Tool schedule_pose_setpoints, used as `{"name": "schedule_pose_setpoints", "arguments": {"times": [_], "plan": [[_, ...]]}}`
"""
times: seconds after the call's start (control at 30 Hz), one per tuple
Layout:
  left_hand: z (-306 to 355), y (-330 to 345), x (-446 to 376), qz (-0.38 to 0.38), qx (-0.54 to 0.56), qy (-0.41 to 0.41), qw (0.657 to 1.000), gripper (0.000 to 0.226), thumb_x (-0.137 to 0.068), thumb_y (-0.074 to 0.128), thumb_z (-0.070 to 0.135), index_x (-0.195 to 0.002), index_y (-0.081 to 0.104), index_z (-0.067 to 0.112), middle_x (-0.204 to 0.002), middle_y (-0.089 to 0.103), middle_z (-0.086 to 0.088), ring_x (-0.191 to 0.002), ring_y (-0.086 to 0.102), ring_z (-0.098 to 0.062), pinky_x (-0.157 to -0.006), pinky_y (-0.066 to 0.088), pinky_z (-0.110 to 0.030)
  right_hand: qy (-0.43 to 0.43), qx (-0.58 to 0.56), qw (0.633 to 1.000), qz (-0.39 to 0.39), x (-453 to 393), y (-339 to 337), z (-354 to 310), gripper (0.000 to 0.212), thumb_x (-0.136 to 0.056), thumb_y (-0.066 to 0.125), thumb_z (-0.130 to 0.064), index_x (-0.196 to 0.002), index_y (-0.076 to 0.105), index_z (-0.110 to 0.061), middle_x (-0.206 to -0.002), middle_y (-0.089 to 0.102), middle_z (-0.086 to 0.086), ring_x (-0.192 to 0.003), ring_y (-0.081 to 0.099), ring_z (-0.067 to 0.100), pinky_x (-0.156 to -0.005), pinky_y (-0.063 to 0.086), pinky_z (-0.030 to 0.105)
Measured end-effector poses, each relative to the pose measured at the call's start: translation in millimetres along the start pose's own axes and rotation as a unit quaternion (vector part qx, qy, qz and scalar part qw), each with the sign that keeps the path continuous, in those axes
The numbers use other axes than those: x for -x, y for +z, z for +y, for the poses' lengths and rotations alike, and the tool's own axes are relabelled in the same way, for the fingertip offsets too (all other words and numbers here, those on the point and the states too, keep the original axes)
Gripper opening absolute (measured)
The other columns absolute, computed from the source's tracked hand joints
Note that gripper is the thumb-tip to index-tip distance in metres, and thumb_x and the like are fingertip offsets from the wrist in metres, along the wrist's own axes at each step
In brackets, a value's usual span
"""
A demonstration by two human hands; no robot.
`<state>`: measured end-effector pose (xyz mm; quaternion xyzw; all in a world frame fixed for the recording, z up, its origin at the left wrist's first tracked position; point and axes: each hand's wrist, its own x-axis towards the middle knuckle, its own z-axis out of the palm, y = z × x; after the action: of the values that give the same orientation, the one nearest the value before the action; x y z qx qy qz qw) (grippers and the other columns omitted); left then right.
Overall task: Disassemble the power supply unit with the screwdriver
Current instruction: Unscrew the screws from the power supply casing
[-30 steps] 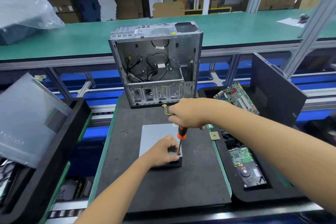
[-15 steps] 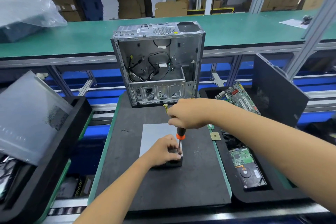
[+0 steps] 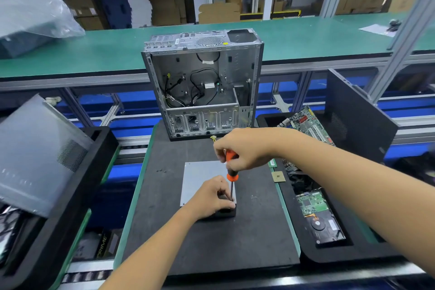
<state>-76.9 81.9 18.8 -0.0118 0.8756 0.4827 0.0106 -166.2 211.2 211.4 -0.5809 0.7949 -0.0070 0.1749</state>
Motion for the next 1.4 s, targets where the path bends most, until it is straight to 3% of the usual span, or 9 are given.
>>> {"name": "schedule_pose_setpoints", "arguments": {"times": [0.1,0.3,0.43,0.6,0.8,1.0,1.17,1.33,1.4], "plan": [[2,0,1,0.005,-0.003,-0.002,1.000,0.043,-0.068,0.083,0.008,-0.054,0.056,0.038,-0.085,0.059,-0.002,-0.080,0.062,-0.019,-0.071,0.050,-0.026,-0.006,-0.029,1.000,-0.002,3,0,0,0.018,-0.078,0.066,-0.015,-0.093,0.058,-0.019,-0.080,0.054,-0.011,-0.070,0.049,0.006,-0.061,0.042,0.028],[4,2,3,0.014,-0.012,-0.007,1.000,0.041,-0.068,0.082,0.008,-0.054,0.053,0.033,-0.079,0.054,0.009,-0.076,0.063,-0.014,-0.069,0.049,-0.022,0.082,0.025,0.996,-0.019,-2,-1,3,0.033,-0.097,0.045,-0.038,-0.090,0.056,-0.007,-0.072,0.068,0.009,-0.051,0.067,0.019,-0.054,0.045,0.030],[5,5,4,0.023,-0.009,-0.016,1.000,0.037,-0.067,0.083,0.012,-0.057,0.052,0.028,-0.076,0.053,0.011,-0.074,0.063,-0.012,-0.068,0.049,-0.020,0.034,0.012,0.999,0.003,2,-3,5,0.013,-0.089,0.062,-0.029,-0.091,0.061,-0.016,-0.077,0.058,-0.010,-0.075,0.060,0.014,-0.063,0.045,0.027],[3,6,4,0.029,-0.023,-0.010,0.999,0.039,-0.067,0.084,0.017,-0.057,0.048,0.028,-0.075,0.049,0.010,-0.064,0.048,0.001,-0.063,0.039,-0.010,0.003,-0.038,0.999,-0.029,1,-4,-1,0.015,-0.076,0.067,-0.012,-0.089,0.067,-0.019,-0.087,0.069,-0.006,-0.084,0.062,0.014,-0.073,0.052,0.031],[1,7,4,0.032,-0.027,-0.007,0.999,0.042,-0.069,0.084,0.015,-0.056,0.046,0.029,-0.078,0.051,0.007,-0.068,0.049,-0.004,-0.065,0.040,-0.012,0.076,0.031,0.996,-0.026,-4,-1,-7,0.040,-0.098,0.038,-0.048,-0.091,0.050,-0.010,-0.076,0.068,0.006,-0.046,0.066,0.017,-0.050,0.040,0.028],[4,6,5,0.028,-0.035,-0.004,0.999,0.039,-0.068,0.084,0.017,-0.058,0.047,0.025,-0.080,0.052,0.002,-0.069,0.049,-0.008,-0.064,0.039,-0.012,0.012,-0.002,1.000,0.009,2,-2,-4,0.013,-0.091,0.059,-0.027,-0.098,0.053,-0.018,-0.073,0.050,-0.015,-0.067,0.047,0.001,-0.057,0.035,0.023],[6,-3,6,-0.002,-0.008,0.012,1.000,0.040,-0.067,0.081,0.007,-0.059,0.058,0.038,-0.083,0.057,0.003,-0.083,0.063,-0.015,-0.074,0.049,-0.024,-0.008,-0.042,0.999,-0.013,4,-2,-2,0.023,-0.076,0.068,-0.012,-0.096,0.060,-0.019,-0.087,0.061,-0.007,-0.074,0.052,0.007,-0.062,0.038,0.024],[7,-6,5,-0.012,0.008,-0.002,1.000,0.042,-0.070,0.079,0.002,-0.056,0.064,0.039,-0.083,0.055,0.005,-0.086,0.067,-0.021,-0.081,0.055,-0.033,0.066,0.034,0.997,0.009,2,4,-3,0.042,-0.091,0.045,-0.059,-0.097,0.048,-0.018,-0.080,0.061,-0.003,-0.073,0.060,0.015,-0.064,0.046,0.034],[6,-4,5,-0.010,0.018,-0.007,1.000,0.040,-0.070,0.080,0.002,-0.057,0.063,0.036,-0.084,0.055,0.006,-0.082,0.068,-0.013,-0.076,0.053,-0.026,0.084,0.063,0.994,0.011,-2,8,-1,0.040,-0.097,0.033,-0.054,-0.094,0.046,-0.016,-0.084,0.062,0.007,-0.076,0.062,0.028,-0.063,0.046,0.038]]}}
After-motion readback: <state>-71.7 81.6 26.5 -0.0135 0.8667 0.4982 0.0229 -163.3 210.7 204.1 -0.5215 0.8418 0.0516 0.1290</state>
